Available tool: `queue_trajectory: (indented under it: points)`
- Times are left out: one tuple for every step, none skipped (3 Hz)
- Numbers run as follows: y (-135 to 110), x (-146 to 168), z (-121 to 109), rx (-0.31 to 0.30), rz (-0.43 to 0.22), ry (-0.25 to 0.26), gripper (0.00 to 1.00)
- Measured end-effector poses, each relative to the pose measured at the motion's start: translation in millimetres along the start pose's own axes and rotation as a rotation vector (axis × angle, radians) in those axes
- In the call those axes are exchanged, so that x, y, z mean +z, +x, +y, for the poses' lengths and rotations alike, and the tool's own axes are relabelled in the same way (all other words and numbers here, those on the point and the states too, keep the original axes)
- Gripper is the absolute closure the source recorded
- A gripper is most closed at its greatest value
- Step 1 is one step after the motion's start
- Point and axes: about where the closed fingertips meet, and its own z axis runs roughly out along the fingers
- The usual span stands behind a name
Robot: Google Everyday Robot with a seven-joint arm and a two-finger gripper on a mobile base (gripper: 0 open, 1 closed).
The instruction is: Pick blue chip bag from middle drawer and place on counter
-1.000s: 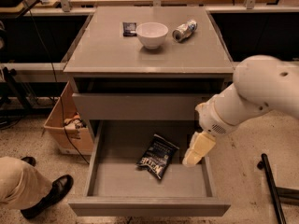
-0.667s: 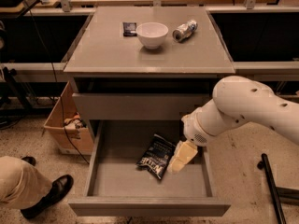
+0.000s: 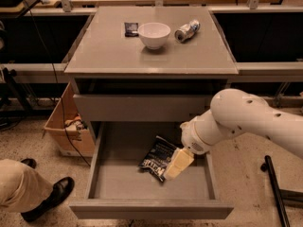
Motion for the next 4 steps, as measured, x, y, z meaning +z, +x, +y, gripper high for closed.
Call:
queue_trajectory:
  points:
    - [4, 53, -13, 0.023, -0.069, -0.009, 0.0]
    - [18, 117, -45, 0.069, -0.137, -0.015, 0.0]
    - [35, 179, -76, 0.105, -0.154, -0.036, 0.0]
    - [52, 238, -96, 0.143, -0.166, -0.062, 0.0]
